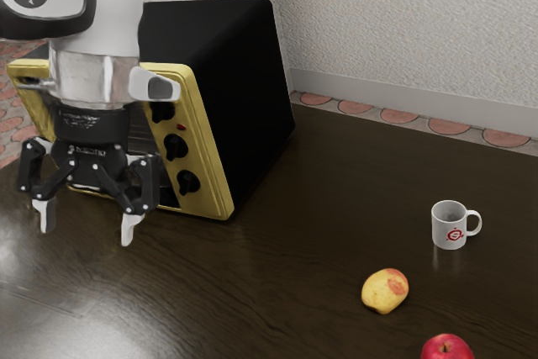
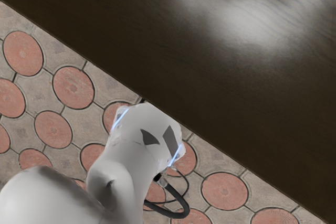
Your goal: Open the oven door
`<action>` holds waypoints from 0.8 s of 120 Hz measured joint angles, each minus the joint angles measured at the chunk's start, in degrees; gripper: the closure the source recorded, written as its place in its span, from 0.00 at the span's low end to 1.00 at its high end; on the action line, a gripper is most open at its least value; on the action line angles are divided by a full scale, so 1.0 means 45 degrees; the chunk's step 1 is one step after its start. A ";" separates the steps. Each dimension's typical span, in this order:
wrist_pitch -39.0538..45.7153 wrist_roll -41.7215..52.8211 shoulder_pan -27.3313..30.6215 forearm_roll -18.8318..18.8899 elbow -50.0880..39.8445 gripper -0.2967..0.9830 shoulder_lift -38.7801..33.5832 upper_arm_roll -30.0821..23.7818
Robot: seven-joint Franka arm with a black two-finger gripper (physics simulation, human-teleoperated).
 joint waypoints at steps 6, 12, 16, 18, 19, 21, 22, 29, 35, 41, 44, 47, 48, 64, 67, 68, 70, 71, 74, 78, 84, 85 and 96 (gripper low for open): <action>0.1230 -0.1626 0.0007 0.0041 -0.0150 0.23 -0.0064 0.0162; 0.2182 -0.3130 -0.0018 0.0077 -0.0210 0.23 -0.0310 0.0235; 0.2698 -0.4064 -0.0013 0.0093 -0.0226 0.23 -0.0383 0.0255; 0.2925 -0.4513 -0.0067 0.0111 -0.0237 0.23 -0.0402 0.0354; 0.3033 -0.4733 -0.0080 0.0126 -0.0238 0.23 -0.0412 0.0455; 0.3235 -0.5165 -0.0064 0.0152 -0.0235 0.23 -0.0421 0.0691; 0.3332 -0.5376 -0.0073 0.0164 -0.0234 0.23 -0.0418 0.0859; 0.3955 -0.6765 0.0063 0.0236 0.0567 0.23 0.0116 0.2161; 0.4446 -0.7790 0.0137 0.0275 0.1913 0.23 0.0999 0.3284; 0.5015 -0.8581 0.0327 0.0245 0.2632 0.23 0.1644 0.4205; 0.5339 -0.8919 0.0558 0.0197 0.2765 0.23 0.1814 0.4449; 0.5675 -0.9220 0.1056 0.0136 0.2785 0.23 0.1881 0.4376; 0.5798 -0.9315 0.1417 0.0119 0.2703 0.23 0.1834 0.4127; 0.7520 -1.0576 0.7273 -0.0039 0.1251 0.23 0.0831 -0.0697; 0.7752 -1.0748 0.7514 -0.0049 0.1167 0.23 0.0807 -0.1072; 0.7823 -1.0797 0.7556 -0.0052 0.1149 0.23 0.0819 -0.1162; 0.7958 -1.0883 0.7614 -0.0059 0.1137 0.23 0.0873 -0.1306; 0.8022 -1.0924 0.7636 -0.0062 0.1134 0.23 0.0901 -0.1363; 0.8211 -1.1034 0.7691 -0.0075 0.1129 0.23 0.1023 -0.1489; 0.8463 -1.1162 0.7757 -0.0089 0.1127 0.23 0.1194 -0.1588; 0.8869 -1.1324 0.7885 -0.0106 0.1165 0.23 0.1478 -0.1657; 0.8934 -1.1350 0.7913 -0.0111 0.1175 0.23 0.1527 -0.1664; 0.9803 -1.1615 0.8322 -0.0377 0.1244 0.23 0.2043 -0.1696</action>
